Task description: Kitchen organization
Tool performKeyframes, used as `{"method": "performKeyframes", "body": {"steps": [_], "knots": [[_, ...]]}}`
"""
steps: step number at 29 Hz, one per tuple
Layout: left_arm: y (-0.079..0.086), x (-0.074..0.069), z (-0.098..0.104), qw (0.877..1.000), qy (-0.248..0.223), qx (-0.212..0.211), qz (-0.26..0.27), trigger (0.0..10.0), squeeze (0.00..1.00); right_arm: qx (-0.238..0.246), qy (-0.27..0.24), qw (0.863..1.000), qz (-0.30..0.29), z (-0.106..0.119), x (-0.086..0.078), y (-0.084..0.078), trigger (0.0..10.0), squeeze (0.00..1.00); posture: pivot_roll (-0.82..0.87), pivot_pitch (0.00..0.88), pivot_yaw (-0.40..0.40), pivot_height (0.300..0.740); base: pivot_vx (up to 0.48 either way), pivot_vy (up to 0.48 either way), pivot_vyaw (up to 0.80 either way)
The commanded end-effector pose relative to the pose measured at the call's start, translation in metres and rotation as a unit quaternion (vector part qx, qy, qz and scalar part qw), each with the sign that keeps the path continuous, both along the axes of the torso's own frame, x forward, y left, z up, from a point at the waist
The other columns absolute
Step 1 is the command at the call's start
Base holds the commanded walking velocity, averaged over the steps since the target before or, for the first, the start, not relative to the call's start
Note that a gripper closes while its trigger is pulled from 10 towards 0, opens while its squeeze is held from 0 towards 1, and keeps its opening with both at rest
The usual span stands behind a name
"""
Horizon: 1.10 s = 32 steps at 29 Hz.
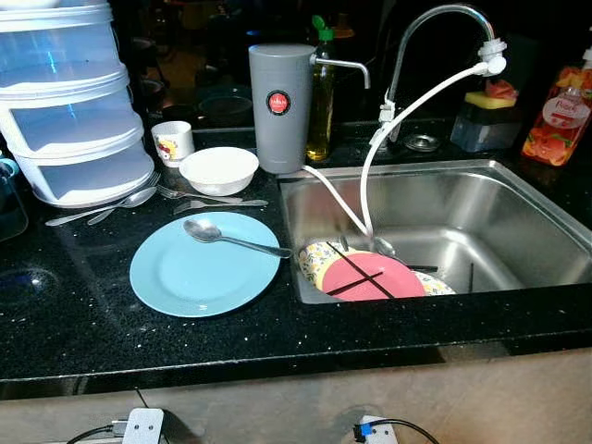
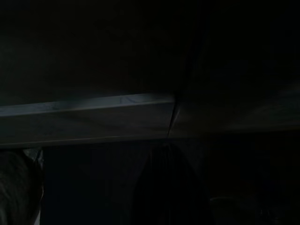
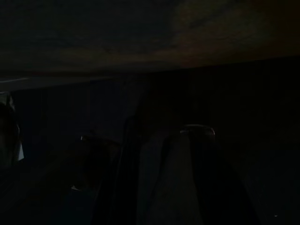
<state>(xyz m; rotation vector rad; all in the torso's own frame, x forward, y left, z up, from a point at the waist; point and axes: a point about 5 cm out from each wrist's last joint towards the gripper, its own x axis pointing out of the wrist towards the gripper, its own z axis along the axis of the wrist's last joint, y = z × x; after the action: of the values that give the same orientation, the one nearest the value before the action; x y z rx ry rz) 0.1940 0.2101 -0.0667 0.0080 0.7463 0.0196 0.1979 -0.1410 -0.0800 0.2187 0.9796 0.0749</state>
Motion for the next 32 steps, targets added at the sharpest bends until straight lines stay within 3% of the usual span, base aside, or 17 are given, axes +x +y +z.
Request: {"method": "performKeyframes", "body": {"steps": [1,8,12,21,24,25,27,30,32], "knots": [[-0.003,-0.003,-0.003,1.0,0.011,-0.001,-0.005,10.0,0.0,0.003,-0.001,1.0,-0.011,-0.001,-0.002,-0.001,10.0,0.0,0.07,0.033,0.037,0.74,0.0,0.0,0.0],[-0.01,-0.011,-0.007,1.0,0.014,-0.009,-0.01,10.0,0.0,0.004,-0.014,1.0,-0.021,0.0,-0.003,-0.01,10.0,0.0,0.05,0.026,0.024,0.74,0.0,0.0,0.0],[-0.014,-0.016,-0.008,1.0,0.005,-0.016,-0.013,10.0,0.0,-0.001,-0.004,1.0,-0.023,-0.005,-0.012,-0.018,10.0,0.0,0.06,0.001,0.018,0.74,0.0,0.0,0.0],[-0.008,-0.029,-0.003,0.999,-0.046,0.0,-0.011,10.0,0.0,0.013,-0.054,0.998,0.033,0.003,-0.004,-0.021,10.0,0.0,0.06,0.006,-0.008,0.74,0.0,0.0,0.0],[0.001,-0.033,0.02,0.993,-0.114,0.009,-0.014,10.0,0.0,0.016,-0.125,0.99,0.07,0.021,0.013,-0.029,10.0,0.0,0.05,0.008,-0.012,0.74,0.0,0.0,0.0],[0.001,-0.033,0.02,0.993,-0.114,0.009,-0.014,10.0,0.0,0.016,-0.125,0.99,0.07,0.021,0.013,-0.029,10.0,0.0,0.05,0.008,-0.012,0.74,0.0,0.0,0.0],[0.002,-0.035,0.037,0.989,-0.149,0.011,-0.018,10.0,0.0,0.007,-0.176,0.98,0.088,0.036,0.021,-0.036,10.0,0.0,0.05,0.01,-0.018,0.74,0.0,0.0,0.0],[0.002,-0.037,0.044,0.986,-0.163,0.012,-0.021,10.0,0.0,0.0,-0.194,0.977,0.09,0.042,0.023,-0.041,10.0,0.0,0.05,0.009,-0.022,0.74,0.0,0.0,0.0],[0.004,-0.041,0.059,0.982,-0.189,0.016,-0.026,10.0,0.0,-0.003,-0.217,0.973,0.077,0.053,0.025,-0.054,10.0,0.0,0.05,0.01,-0.025,0.74,0.0,0.0,0.0]]}}
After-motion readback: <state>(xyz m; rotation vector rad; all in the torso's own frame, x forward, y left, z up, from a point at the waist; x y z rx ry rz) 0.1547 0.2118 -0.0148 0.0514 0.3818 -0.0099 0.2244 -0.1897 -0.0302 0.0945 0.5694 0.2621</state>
